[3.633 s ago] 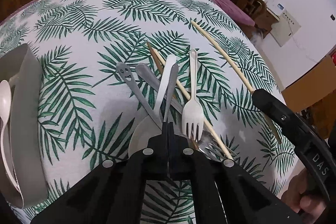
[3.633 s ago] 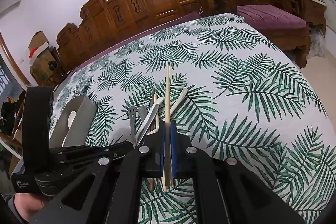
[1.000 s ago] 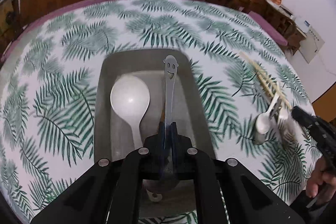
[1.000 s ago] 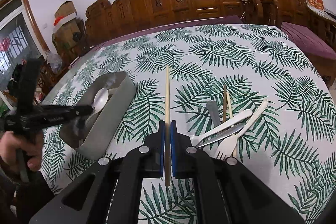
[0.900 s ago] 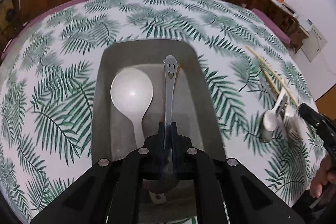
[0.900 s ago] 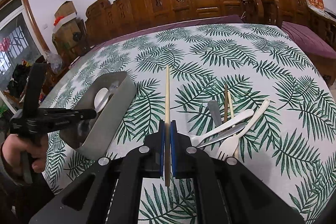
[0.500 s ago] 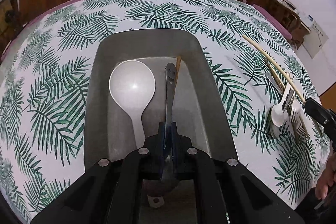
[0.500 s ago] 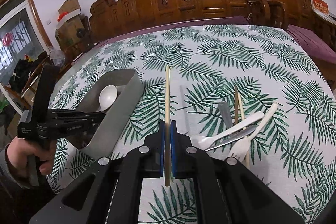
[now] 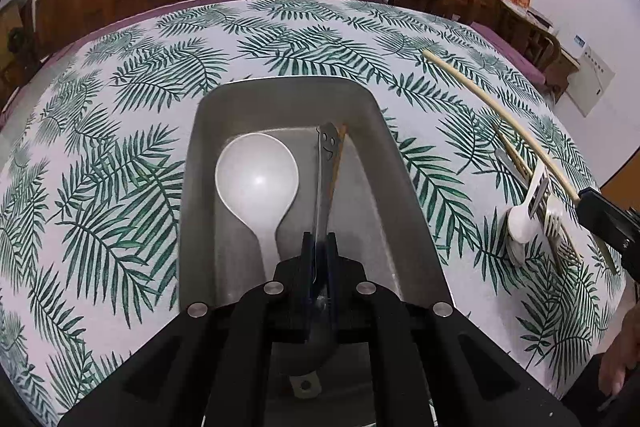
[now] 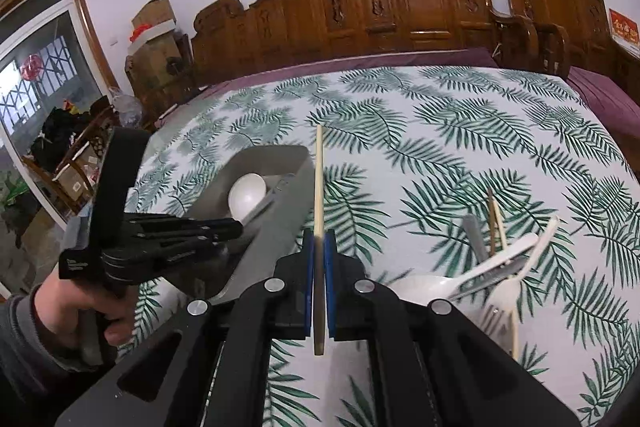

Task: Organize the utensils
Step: 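Carry the smiley-face spoon into the grey tray and open the left gripper, then lower the chopstick into the grey tray and open the right gripper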

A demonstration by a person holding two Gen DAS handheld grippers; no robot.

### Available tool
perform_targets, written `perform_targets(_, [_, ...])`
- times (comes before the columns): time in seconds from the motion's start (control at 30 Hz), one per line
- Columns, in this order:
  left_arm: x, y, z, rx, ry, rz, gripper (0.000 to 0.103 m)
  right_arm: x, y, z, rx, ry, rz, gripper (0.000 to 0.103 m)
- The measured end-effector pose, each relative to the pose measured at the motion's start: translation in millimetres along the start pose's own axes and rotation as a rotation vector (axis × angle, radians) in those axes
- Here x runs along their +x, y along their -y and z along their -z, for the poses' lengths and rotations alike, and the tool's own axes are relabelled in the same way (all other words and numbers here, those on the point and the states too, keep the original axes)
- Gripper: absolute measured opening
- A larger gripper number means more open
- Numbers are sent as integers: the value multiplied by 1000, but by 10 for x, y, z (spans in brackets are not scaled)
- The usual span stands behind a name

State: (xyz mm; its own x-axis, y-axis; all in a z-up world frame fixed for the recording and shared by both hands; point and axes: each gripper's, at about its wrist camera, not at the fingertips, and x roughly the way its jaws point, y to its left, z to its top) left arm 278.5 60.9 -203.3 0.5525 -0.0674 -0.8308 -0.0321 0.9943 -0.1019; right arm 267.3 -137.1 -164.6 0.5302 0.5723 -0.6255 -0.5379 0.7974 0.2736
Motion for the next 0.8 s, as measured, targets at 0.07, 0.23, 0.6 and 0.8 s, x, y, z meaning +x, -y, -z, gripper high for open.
perform_targets(0.07, [4,-38,-3,-11,0,7,5,6,-68,-16,1,10,-7,6])
perform_targets(0.23, [24,-74,6,-21,-4,17,5,30,-217,-39,-2,9,-34,6])
perform_targets(0.6, [-400,-228,-63,-39,108,2,10,179,-478,-13,-6,-26,-64,6])
perform_targets(0.8, [-580,-414,-99,-50,155,-38,10,393,-692,-42,-22,-66,-64,6])
